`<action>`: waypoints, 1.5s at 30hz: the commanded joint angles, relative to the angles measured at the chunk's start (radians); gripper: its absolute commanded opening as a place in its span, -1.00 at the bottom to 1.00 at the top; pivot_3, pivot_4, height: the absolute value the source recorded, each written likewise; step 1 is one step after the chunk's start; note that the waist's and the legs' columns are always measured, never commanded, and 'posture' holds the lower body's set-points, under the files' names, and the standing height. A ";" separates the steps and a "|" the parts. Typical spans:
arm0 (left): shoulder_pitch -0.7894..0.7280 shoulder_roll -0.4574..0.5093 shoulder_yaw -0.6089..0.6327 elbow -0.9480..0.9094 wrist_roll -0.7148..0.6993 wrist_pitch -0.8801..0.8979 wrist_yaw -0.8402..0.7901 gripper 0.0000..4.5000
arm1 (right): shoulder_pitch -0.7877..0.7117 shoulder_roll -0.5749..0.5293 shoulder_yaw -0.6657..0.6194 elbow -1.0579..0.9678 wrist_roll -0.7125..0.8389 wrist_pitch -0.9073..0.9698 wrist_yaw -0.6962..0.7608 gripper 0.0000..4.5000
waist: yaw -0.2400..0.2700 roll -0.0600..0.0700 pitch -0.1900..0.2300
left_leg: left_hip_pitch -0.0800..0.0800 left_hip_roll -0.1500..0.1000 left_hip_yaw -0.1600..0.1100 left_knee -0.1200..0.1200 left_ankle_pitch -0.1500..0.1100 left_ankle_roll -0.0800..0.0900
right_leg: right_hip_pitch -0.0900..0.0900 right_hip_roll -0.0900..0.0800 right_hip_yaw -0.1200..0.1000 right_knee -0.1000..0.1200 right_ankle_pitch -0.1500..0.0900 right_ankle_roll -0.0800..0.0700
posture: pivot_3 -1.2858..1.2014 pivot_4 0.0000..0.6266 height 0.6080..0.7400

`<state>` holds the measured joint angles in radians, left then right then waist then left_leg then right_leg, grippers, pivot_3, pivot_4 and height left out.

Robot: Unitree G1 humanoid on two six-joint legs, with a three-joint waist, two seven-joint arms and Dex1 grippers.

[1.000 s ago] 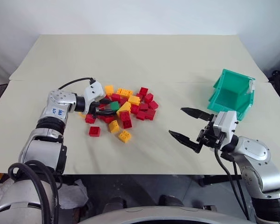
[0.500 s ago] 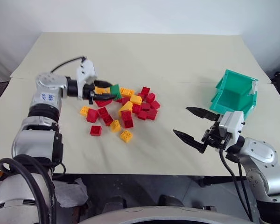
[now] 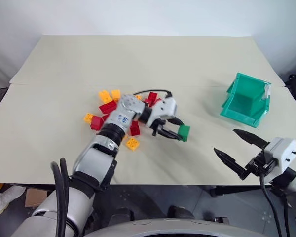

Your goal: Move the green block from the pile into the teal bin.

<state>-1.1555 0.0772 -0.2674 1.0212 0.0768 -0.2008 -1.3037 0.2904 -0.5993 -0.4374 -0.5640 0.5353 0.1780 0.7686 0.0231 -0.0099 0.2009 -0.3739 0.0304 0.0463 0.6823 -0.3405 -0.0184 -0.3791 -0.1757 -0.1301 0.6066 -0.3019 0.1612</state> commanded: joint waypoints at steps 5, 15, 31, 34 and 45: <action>0.019 -0.045 0.031 -0.030 -0.055 -0.022 -0.013 0.67 | 0.058 0.053 0.003 -0.094 0.005 -0.019 -0.054 1.00 | 0.003 0.000 0.000 | 0.000 0.000 0.000 0.001 0.000 0.001 | 0.000 0.000 0.001 0.000 0.000 0.000 | 0.03 -0.52 1.00; 0.003 0.004 0.170 -0.032 -0.181 -0.015 -0.044 0.98 | 0.043 0.027 -0.023 -0.062 0.002 -0.029 -0.040 1.00 | 0.004 0.000 0.000 | 0.000 0.000 0.000 0.001 0.000 0.001 | 0.000 0.000 0.001 0.000 0.000 0.000 | 0.03 -0.52 1.00; 0.477 0.527 0.445 -0.499 -0.422 0.120 -0.120 0.98 | 0.038 -0.167 -0.177 0.065 0.140 0.111 0.123 1.00 | 0.000 0.001 0.000 | 0.003 0.000 0.001 0.001 -0.001 0.001 | 0.001 0.000 0.002 0.002 0.000 0.000 | 0.03 -0.52 1.00; 0.660 0.573 0.489 -0.698 -0.477 0.233 -0.070 0.98 | 0.021 -0.220 -0.167 0.136 0.085 0.073 0.186 1.00 | 0.005 0.000 0.000 | 0.003 0.000 0.000 0.001 -0.001 0.001 | 0.002 0.000 0.003 0.002 0.001 0.001 | 0.03 -0.52 1.00; 1.042 0.579 0.546 -1.183 -0.596 0.421 0.132 0.98 | -0.410 -0.332 0.229 0.131 0.061 0.387 0.142 1.00 | -0.007 0.001 0.000 | 0.005 0.002 0.001 0.002 0.000 0.000 | 0.002 0.000 0.006 0.003 0.002 -0.001 | 0.03 -0.52 1.00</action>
<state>-0.1295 0.6516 0.2646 -0.1222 -0.4931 0.2214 -1.1828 -0.1073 -0.9140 -0.2302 -0.4060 0.5809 0.5123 0.9273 0.0163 -0.0088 0.2006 -0.3688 0.0321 0.0473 0.6842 -0.3406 -0.0182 -0.3778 -0.1754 -0.1238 0.6101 -0.3003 0.1599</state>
